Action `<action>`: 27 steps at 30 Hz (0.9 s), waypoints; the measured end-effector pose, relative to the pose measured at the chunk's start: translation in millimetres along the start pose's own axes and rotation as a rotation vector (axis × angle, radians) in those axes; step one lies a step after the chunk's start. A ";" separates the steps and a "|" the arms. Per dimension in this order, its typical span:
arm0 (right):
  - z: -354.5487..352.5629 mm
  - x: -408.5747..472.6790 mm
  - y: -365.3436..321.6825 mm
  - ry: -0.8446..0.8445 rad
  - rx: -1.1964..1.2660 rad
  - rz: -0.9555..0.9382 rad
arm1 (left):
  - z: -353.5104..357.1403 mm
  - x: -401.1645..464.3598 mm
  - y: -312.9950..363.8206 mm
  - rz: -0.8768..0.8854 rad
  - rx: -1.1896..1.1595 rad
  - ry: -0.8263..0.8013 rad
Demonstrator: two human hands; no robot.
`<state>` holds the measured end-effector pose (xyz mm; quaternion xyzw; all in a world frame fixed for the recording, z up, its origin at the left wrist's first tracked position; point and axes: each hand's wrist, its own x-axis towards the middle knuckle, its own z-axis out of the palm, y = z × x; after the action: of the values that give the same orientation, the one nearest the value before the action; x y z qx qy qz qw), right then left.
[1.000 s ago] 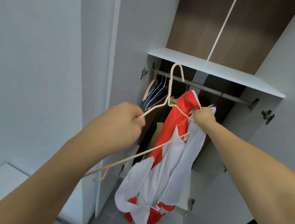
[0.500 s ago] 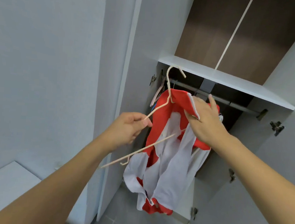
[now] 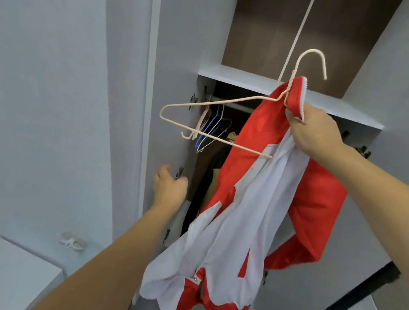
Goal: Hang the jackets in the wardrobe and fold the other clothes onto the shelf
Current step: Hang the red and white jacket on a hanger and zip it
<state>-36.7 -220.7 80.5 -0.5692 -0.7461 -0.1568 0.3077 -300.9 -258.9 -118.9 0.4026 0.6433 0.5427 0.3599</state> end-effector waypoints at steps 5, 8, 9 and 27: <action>-38.3 4.3 16.3 0.125 0.010 -0.097 | 65.6 18.2 51.3 -0.051 -0.095 -0.807; -60.5 4.6 31.7 0.191 -0.004 -0.098 | 99.6 14.4 79.6 -0.006 0.157 -1.200; -66.8 5.0 39.7 0.207 -0.004 -0.087 | 108.0 13.1 79.9 0.005 0.268 -1.254; -12.3 -18.6 143.8 -0.075 -0.259 -0.024 | 69.4 83.2 176.8 -0.122 0.087 -0.590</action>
<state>105.9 -198.4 61.3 -0.6008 -0.7374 -0.2339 0.2015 -250.6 -139.6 43.0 0.5186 0.5564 0.3517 0.5456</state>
